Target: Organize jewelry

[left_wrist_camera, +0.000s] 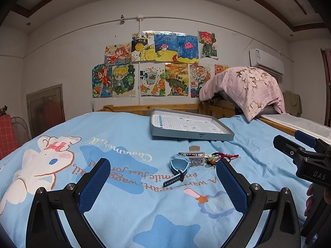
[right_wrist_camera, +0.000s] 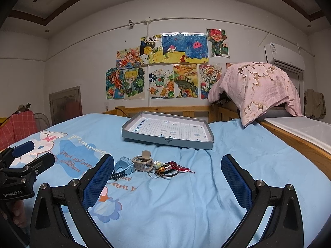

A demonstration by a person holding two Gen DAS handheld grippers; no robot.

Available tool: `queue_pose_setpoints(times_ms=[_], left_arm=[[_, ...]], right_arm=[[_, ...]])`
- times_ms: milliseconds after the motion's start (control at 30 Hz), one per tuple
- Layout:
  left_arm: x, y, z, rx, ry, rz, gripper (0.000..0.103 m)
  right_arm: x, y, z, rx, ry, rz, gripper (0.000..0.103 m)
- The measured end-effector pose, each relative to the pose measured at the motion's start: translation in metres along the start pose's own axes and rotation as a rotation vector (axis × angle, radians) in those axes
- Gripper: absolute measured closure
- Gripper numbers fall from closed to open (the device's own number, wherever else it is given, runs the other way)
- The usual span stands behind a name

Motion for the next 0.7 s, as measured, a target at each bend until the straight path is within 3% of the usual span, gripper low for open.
queue_pose_setpoints(times_ms=[167,467,700], left_arm=[[-0.002,0.006,0.008,-0.052,0.017,-0.004,0.0],[-0.014,0.024,0.043,-0.231,0.04,-0.041,0.0],[-0.023,0.016,0.083,-0.307,0.075,-0.117,0.0]], right_arm=[[0.004,-0.002,0.0,-0.018,-0.012,0.021,0.001],[0.026,0.017,0.028,-0.155,-0.075,0.153,0.001],[0.048,-0.007,0.059,-0.161,-0.062,0.133,0.001]])
Point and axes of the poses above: each gripper's, at about its wrist camera, not at the fingertips, and z roughly the way its jaws point, x to its right, y to its underside, the point moved 9 cm from there along z, roughly the way its jaws point, and after that the axes turned 2 degrees about z, right-handed, at the moved point
